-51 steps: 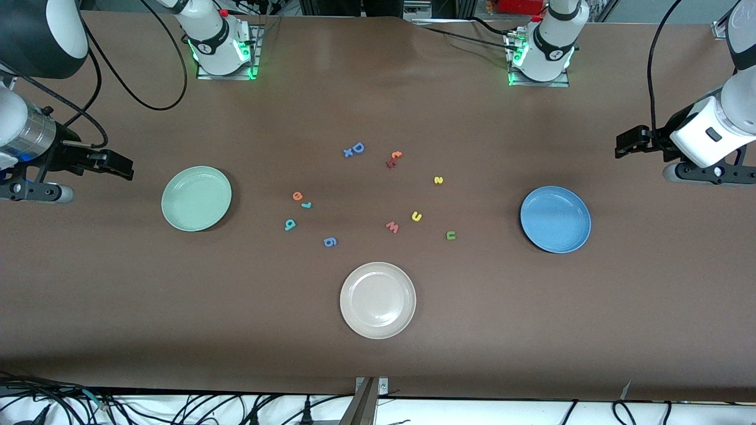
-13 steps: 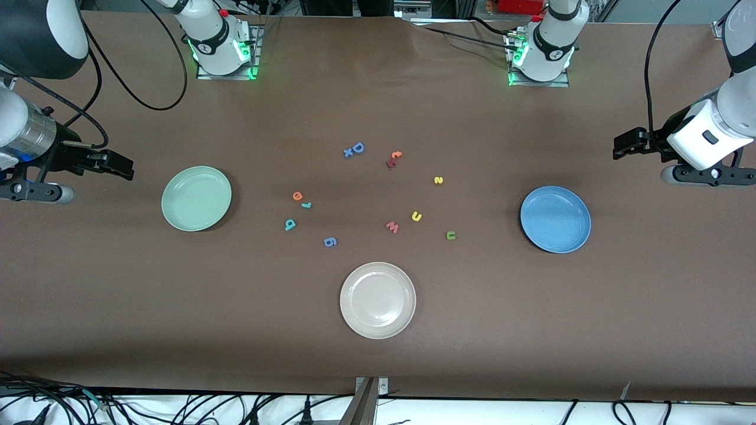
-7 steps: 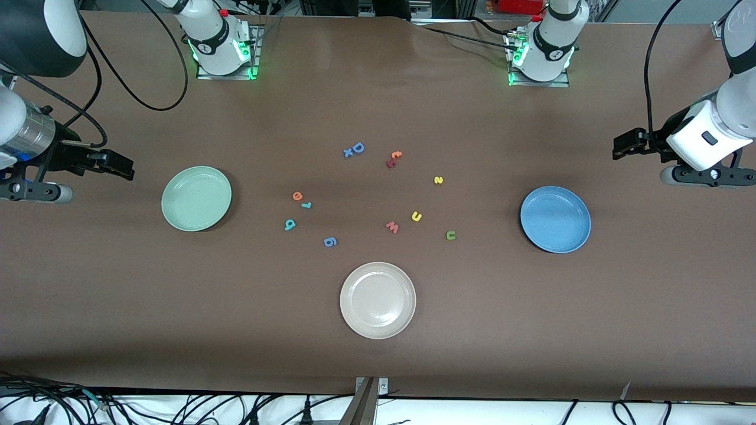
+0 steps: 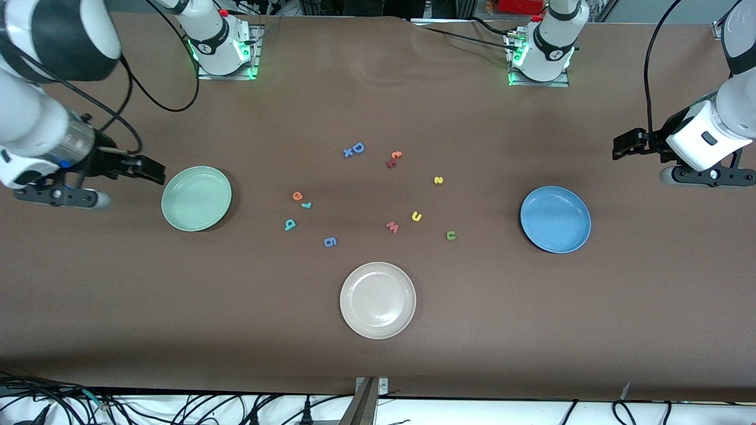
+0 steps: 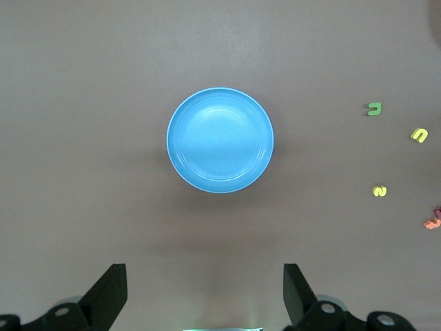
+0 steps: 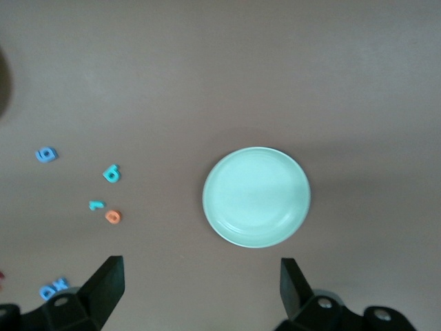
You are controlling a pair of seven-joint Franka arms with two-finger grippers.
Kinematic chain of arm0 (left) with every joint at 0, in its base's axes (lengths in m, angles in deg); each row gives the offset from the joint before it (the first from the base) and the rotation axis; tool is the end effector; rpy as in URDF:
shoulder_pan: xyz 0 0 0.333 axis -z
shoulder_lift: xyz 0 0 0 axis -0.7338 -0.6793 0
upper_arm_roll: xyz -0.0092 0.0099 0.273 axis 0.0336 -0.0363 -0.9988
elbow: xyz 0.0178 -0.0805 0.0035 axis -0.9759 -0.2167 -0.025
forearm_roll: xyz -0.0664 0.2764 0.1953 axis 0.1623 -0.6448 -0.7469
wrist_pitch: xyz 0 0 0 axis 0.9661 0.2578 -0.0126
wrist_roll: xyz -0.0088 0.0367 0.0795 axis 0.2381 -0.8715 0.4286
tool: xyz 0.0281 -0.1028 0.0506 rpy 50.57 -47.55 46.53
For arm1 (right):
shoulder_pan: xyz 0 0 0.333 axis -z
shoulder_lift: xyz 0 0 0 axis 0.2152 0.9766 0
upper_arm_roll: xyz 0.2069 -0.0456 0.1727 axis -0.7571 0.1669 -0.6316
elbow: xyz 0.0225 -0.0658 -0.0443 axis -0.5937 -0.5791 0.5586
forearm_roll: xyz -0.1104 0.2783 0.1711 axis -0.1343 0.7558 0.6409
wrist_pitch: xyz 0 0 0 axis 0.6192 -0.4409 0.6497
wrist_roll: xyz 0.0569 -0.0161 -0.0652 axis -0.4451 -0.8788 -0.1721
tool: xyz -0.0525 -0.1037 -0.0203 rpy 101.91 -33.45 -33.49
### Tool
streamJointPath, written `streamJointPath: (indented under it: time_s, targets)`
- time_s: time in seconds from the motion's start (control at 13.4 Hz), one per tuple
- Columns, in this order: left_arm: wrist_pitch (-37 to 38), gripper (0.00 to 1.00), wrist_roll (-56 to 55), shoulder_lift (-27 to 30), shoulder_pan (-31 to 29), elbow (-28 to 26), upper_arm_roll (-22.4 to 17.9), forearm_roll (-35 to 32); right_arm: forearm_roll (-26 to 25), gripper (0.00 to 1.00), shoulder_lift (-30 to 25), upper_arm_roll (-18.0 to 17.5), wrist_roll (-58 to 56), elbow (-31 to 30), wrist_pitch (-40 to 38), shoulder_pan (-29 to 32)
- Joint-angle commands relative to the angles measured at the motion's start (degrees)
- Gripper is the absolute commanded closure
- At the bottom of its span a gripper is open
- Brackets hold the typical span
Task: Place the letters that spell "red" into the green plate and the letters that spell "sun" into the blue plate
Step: 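Reach the right gripper to the orange letter while the left gripper moves out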
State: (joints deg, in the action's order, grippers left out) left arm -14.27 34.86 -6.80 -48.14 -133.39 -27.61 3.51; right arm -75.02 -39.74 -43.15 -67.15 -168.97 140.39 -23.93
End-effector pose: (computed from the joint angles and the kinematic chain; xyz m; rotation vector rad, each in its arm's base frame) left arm 0.5100 -0.0157 0.5026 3.1228 -0.0592 -0.2777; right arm 0.5500 0.0856 0.4829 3.1164 -0.1932 -0.1122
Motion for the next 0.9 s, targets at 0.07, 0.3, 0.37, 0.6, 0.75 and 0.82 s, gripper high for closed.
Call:
streamJointPath:
  time_s: [0.07, 0.3, 0.37, 0.6, 0.75, 0.82]
  targets:
    - [0.2, 0.00, -0.6, 0.2, 0.2, 0.2, -0.1, 0.3, 1.0, 0.00, 4.2, 0.2, 6.5, 0.1, 5.0, -4.8]
    - [0.2, 0.00, -0.6, 0.2, 0.2, 0.2, -0.1, 0.3, 4.4, 0.00, 7.4, 0.2, 7.1, -2.1, 10.8, -6.9]
    - [0.2, 0.00, -0.6, 0.2, 0.2, 0.2, -0.1, 0.3, 5.1, 0.00, 7.7, 0.2, 7.1, -3.2, 12.7, -8.1]
    - [0.2, 0.00, -0.6, 0.2, 0.2, 0.2, -0.1, 0.3, 5.2, 0.01, 9.4, -1.5, 7.1, -7.6, 18.0, -9.6]
    - [0.2, 0.00, -0.6, 0.2, 0.2, 0.2, -0.1, 0.3, 5.2, 0.01, 9.5, -2.8, 7.2, -13.6, 25.2, -10.8]
    - [0.2, 0.00, -0.6, 0.2, 0.2, 0.2, -0.1, 0.3, 5.2, 0.01, 9.5, -3.4, 7.1, -16.6, 29.0, -11.2]
